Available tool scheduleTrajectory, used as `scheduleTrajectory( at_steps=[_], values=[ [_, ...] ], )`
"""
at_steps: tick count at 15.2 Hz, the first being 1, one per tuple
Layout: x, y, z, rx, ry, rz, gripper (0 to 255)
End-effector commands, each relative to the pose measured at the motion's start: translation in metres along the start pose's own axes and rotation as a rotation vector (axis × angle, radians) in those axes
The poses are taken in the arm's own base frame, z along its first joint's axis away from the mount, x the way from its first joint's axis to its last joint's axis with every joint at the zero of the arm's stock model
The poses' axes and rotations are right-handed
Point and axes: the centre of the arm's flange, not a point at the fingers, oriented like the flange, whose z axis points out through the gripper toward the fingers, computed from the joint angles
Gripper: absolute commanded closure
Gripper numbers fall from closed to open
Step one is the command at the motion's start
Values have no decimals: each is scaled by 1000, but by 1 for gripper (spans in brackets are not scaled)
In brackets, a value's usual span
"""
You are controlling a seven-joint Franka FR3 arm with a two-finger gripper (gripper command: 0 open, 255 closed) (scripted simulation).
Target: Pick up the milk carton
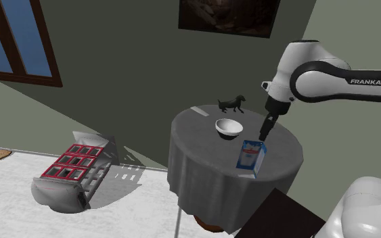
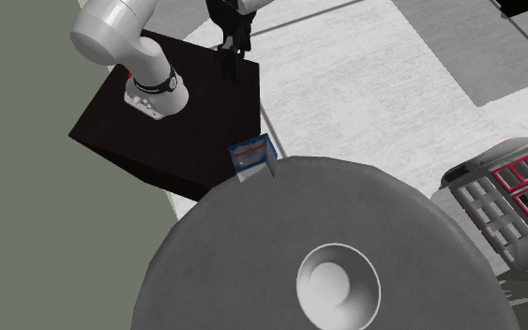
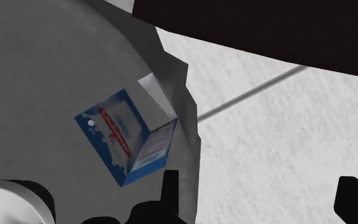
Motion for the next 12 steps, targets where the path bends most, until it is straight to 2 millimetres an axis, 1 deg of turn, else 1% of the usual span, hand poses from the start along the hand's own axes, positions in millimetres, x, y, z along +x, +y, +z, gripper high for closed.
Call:
scheduleTrajectory(
  at_steps=[1, 6, 12],
  values=[
    [-3, 18, 20, 11, -4, -47, 0],
    [-1, 66, 69, 38, -18, -154, 0],
    [6, 122, 130, 71, -34, -283, 0]
  ],
)
